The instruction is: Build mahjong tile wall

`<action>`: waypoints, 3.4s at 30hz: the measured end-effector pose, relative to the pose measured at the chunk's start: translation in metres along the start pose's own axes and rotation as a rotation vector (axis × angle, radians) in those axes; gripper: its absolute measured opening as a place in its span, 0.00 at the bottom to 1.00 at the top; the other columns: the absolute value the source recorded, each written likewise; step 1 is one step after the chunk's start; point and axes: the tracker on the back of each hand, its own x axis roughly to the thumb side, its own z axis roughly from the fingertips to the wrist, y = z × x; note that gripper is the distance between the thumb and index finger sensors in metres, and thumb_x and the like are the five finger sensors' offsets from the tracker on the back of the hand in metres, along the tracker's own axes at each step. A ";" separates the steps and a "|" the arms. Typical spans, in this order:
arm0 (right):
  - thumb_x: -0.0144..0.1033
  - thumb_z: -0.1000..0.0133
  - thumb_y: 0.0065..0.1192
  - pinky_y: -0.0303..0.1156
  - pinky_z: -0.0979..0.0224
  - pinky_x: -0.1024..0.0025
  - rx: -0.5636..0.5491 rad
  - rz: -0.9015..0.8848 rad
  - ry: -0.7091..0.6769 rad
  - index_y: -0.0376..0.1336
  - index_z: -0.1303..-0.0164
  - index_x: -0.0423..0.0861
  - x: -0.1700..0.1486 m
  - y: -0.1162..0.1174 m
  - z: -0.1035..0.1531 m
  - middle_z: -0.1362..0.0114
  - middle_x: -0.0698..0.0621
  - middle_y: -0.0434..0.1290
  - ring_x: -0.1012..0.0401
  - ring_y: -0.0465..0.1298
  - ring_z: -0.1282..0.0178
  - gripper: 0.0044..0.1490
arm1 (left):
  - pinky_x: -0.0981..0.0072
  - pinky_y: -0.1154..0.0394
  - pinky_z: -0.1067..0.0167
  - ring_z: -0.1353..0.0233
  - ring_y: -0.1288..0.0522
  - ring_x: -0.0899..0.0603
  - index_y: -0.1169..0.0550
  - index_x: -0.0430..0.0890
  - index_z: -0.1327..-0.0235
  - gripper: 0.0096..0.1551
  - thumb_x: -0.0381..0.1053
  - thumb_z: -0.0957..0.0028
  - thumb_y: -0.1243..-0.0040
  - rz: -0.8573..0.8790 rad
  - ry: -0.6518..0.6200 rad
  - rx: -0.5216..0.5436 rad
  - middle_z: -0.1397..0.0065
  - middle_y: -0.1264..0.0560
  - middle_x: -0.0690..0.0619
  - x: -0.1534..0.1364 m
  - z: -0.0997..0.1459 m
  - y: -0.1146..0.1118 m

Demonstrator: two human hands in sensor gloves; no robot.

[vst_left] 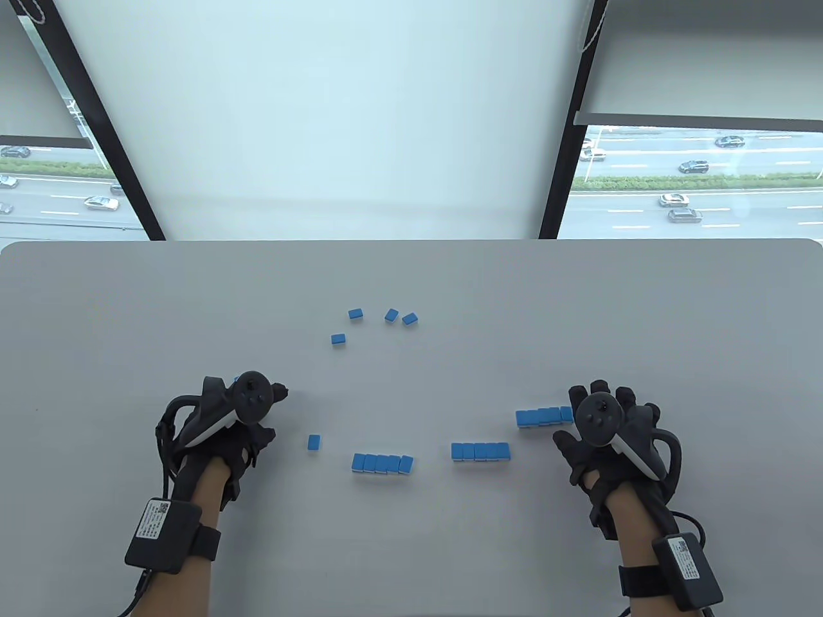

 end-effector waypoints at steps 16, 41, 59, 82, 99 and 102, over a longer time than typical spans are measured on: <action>0.62 0.52 0.57 0.29 0.28 0.35 0.001 0.001 0.001 0.43 0.22 0.58 0.000 0.001 0.000 0.16 0.51 0.39 0.41 0.37 0.19 0.51 | 0.42 0.26 0.36 0.37 0.21 0.44 0.27 0.67 0.33 0.36 0.55 0.57 0.27 -0.073 0.071 0.012 0.30 0.25 0.55 -0.007 -0.008 -0.011; 0.62 0.52 0.57 0.29 0.28 0.35 0.003 -0.010 -0.004 0.43 0.22 0.58 -0.001 0.001 -0.001 0.16 0.52 0.39 0.41 0.37 0.19 0.51 | 0.45 0.22 0.41 0.46 0.17 0.47 0.23 0.50 0.38 0.35 0.57 0.59 0.26 0.023 -0.044 -0.098 0.41 0.19 0.56 0.028 0.001 -0.004; 0.62 0.52 0.57 0.29 0.28 0.35 0.004 -0.007 -0.007 0.43 0.22 0.58 0.000 0.002 -0.001 0.16 0.51 0.39 0.41 0.37 0.19 0.51 | 0.46 0.22 0.40 0.44 0.18 0.47 0.24 0.57 0.37 0.33 0.57 0.58 0.26 -0.010 -0.115 -0.140 0.41 0.20 0.59 0.050 -0.002 -0.015; 0.62 0.52 0.57 0.29 0.28 0.35 -0.001 -0.009 -0.007 0.43 0.22 0.58 -0.001 0.001 -0.001 0.16 0.51 0.39 0.41 0.37 0.19 0.51 | 0.42 0.29 0.32 0.32 0.25 0.44 0.31 0.63 0.30 0.42 0.57 0.59 0.25 -0.015 -0.013 0.004 0.26 0.30 0.56 0.005 -0.001 0.012; 0.62 0.52 0.57 0.29 0.28 0.35 0.002 -0.003 0.001 0.43 0.22 0.58 -0.002 0.001 -0.001 0.16 0.51 0.39 0.41 0.37 0.19 0.51 | 0.41 0.33 0.32 0.35 0.30 0.44 0.31 0.67 0.31 0.35 0.55 0.54 0.33 -0.210 0.065 0.047 0.27 0.35 0.55 -0.002 -0.035 -0.016; 0.62 0.52 0.57 0.29 0.28 0.35 0.000 -0.003 0.002 0.43 0.22 0.58 -0.002 0.001 -0.001 0.16 0.51 0.39 0.41 0.37 0.19 0.51 | 0.41 0.33 0.32 0.35 0.30 0.45 0.30 0.66 0.31 0.34 0.55 0.54 0.34 -0.200 0.074 0.051 0.27 0.35 0.55 -0.004 -0.035 -0.017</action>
